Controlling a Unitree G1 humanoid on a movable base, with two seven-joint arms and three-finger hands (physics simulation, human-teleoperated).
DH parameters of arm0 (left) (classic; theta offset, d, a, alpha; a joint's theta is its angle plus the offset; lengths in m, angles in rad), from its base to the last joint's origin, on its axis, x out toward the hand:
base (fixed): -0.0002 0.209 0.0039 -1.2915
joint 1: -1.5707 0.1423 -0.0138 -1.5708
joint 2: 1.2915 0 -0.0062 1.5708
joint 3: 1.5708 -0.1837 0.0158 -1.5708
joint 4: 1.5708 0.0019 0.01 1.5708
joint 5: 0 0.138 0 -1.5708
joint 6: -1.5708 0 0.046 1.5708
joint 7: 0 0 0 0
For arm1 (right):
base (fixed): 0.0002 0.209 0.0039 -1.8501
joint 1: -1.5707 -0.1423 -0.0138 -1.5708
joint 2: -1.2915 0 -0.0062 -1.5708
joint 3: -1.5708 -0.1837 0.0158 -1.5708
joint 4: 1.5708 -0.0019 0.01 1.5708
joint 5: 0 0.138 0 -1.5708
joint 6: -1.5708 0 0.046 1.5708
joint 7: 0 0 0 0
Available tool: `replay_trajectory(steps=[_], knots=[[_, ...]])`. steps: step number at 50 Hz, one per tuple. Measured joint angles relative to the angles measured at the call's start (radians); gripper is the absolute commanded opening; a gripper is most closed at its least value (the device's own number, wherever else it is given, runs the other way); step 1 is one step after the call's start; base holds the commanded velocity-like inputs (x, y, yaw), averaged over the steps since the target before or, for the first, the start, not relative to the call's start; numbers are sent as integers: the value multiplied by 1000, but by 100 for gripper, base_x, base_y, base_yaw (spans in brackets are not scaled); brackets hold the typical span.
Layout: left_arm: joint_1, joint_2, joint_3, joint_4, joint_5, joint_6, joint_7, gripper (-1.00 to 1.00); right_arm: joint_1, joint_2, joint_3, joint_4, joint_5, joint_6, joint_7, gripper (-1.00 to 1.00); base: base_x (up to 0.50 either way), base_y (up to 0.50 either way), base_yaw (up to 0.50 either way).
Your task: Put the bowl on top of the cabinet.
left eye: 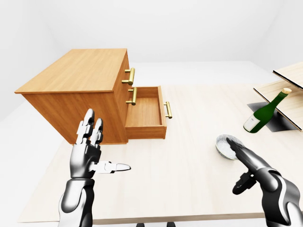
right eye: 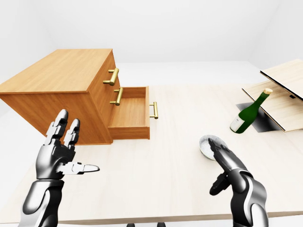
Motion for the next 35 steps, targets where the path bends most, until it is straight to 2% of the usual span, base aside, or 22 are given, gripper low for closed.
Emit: replay_trajectory(steps=[35], knots=[[2,0,-5,2,4,0,1,100,-63,-46,27,98,39,0,-24,100,0,0,0]])
